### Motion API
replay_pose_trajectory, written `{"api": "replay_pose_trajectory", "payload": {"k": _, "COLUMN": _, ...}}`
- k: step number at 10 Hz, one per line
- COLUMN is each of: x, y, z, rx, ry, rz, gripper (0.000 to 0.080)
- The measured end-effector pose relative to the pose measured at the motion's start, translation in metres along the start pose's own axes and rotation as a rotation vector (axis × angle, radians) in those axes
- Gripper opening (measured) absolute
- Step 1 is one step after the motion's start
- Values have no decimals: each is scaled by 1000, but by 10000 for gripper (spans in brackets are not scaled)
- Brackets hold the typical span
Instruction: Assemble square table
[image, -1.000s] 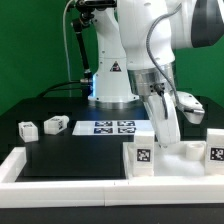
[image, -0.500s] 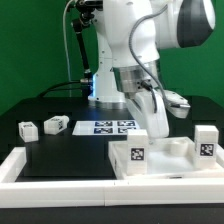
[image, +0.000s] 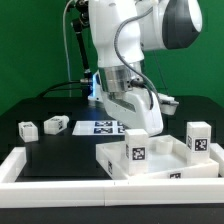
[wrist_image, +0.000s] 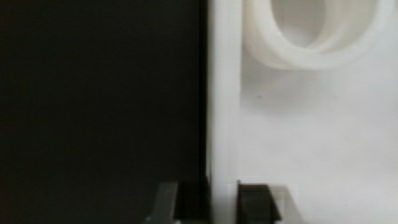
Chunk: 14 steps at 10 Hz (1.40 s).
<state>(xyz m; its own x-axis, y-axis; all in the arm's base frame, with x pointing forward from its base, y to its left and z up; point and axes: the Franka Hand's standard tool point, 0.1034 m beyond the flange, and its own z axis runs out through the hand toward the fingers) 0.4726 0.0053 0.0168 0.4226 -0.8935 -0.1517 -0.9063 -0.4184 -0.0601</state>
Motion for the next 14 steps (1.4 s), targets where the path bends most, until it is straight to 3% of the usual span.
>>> {"api": "replay_pose_trajectory", "payload": {"k": 5, "x": 55, "y": 16, "z": -12, "rx": 13, "ry": 1, "rz": -571, "gripper": 58}}
{"api": "replay_pose_trajectory", "payload": {"k": 8, "x": 53, "y": 16, "z": -10, "rx": 5, "ry": 2, "rz": -733, "gripper": 58}}
{"api": "replay_pose_trajectory", "payload": {"k": 10, "x": 66, "y": 13, "z": -12, "rx": 2, "ry": 15, "rz": -970, "gripper": 58}}
{"api": "replay_pose_trajectory", "payload": {"k": 12, "x": 77, "y": 1, "z": -13, "rx": -25, "ry": 43, "rz": -1230, "gripper": 57}}
{"api": "replay_pose_trajectory", "payload": {"k": 14, "x": 77, "y": 3, "z": -13, "rx": -39, "ry": 53, "rz": -1373, "gripper": 57}}
